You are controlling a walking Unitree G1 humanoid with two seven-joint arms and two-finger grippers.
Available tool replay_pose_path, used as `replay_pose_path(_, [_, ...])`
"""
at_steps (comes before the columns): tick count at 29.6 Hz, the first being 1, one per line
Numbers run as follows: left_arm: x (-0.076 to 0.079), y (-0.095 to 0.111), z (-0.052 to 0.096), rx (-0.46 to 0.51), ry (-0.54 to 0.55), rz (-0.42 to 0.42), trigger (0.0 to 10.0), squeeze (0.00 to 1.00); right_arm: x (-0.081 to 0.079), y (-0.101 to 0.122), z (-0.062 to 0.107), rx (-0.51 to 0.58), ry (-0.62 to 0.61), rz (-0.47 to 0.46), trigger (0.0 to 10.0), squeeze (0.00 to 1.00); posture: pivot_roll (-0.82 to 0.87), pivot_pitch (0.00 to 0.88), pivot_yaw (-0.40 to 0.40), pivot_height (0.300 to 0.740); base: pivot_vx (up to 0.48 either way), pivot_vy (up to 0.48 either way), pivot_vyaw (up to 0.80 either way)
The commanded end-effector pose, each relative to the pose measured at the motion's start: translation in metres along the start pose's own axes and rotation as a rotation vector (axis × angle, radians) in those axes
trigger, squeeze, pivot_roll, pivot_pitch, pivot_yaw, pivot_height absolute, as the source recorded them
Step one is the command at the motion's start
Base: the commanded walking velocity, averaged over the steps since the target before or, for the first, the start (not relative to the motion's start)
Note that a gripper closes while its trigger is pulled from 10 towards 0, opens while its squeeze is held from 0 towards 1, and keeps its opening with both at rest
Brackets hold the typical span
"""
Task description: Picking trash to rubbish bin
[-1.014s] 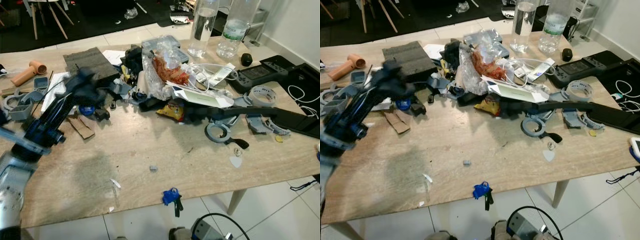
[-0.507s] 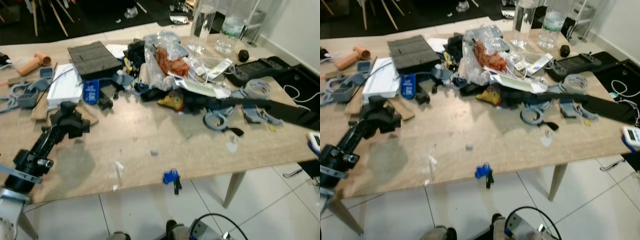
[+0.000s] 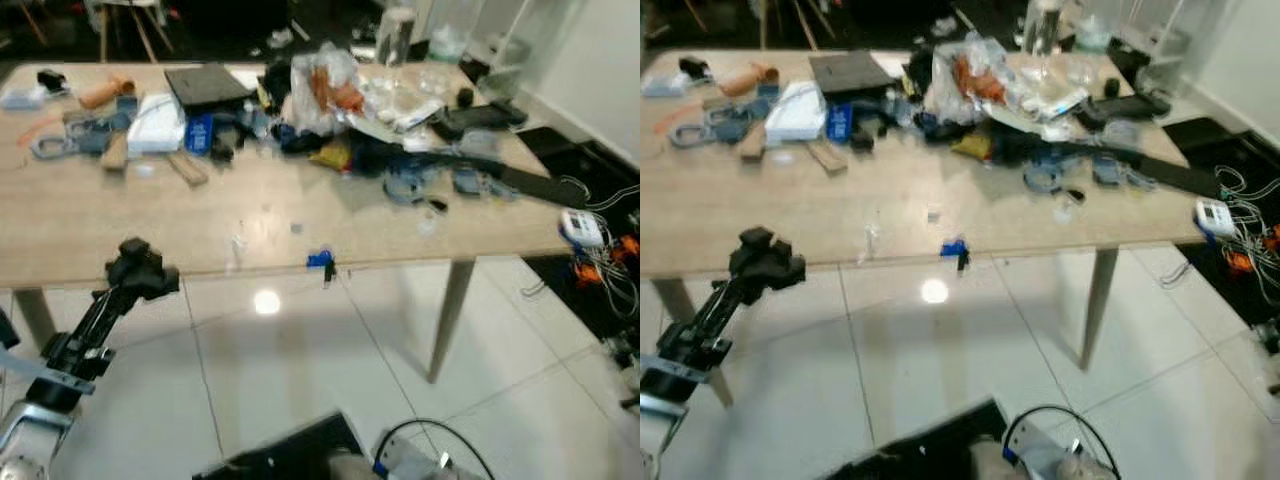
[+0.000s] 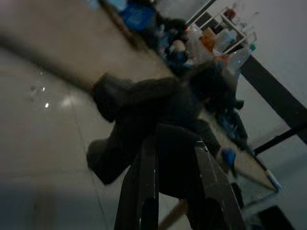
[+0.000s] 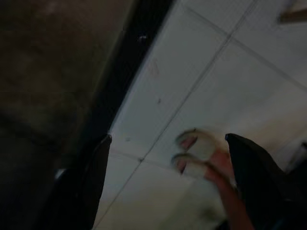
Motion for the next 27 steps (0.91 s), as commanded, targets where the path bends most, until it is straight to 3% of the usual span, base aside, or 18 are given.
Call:
replay_pose_path(1, [-0.017,-0.016,0.015,-0.055,0.084,0.012,10.0,0.00,-0.005,-0.001,-0.001,-0.001,0.015,0.006,10.0,0.00,0.07,0.126,-0.012,0.740,-0.454,0.000,0.00])
replay_pose_path(8, [-0.046,-0.038,0.038,-0.098,0.226,0.061,10.0,0.00,-0.007,-0.001,-0.001,0.001,0.021,0.000,10.0,0.00,0.08,0.130,-0.009,0.740,-0.447,0.000,0.00])
replay_pose_path(14, [-0.061,-0.053,0.052,-0.117,0.311,0.100,10.0,0.00,-0.008,-0.001,-0.001,0.002,0.024,-0.004,10.0,0.00,0.08,0.136,-0.010,0.740,-0.449,0.000,0.00])
replay_pose_path(15, [-0.069,-0.065,0.062,-0.136,0.364,0.126,10.0,0.00,-0.008,-0.001,-0.001,0.004,0.026,-0.013,10.0,0.00,0.08,0.140,-0.011,0.740,-0.454,0.000,0.00])
replay_pose_path(20, [-0.076,-0.083,0.076,-0.177,0.436,0.161,10.0,0.00,-0.010,-0.001,-0.001,0.009,0.033,-0.032,10.0,0.00,0.08,0.141,-0.013,0.740,-0.454,0.000,0.00])
replay_pose_path(23, [-0.082,-0.102,0.093,-0.229,0.517,0.189,10.0,0.00,-0.011,-0.001,-0.001,0.015,0.042,-0.061,10.0,0.00,0.09,0.142,-0.016,0.740,-0.453,0.000,0.00])
replay_pose_path(26, [-0.085,-0.107,0.098,-0.241,0.547,0.194,10.0,0.00,-0.011,-0.001,-0.001,0.017,0.045,-0.066,10.0,0.00,0.09,0.142,-0.017,0.740,-0.453,0.000,0.00])
replay_pose_path(27, [-0.092,-0.119,0.111,-0.297,0.644,0.177,10.0,0.00,-0.013,-0.001,-0.001,0.023,0.057,-0.089,10.0,0.00,0.09,0.143,-0.018,0.740,-0.315,0.000,0.00])
Point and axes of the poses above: a point about 5 cm out from each wrist's last joint towards the gripper, its own z axis pointing back from the gripper into the wrist, its own y axis along the axis of the wrist's last joint, x = y × z, the point moved 5 cm from there along -z, pointing out of the wrist towards the gripper, and after that the axes turned 1 degree about -z, right-handed, at the moved point
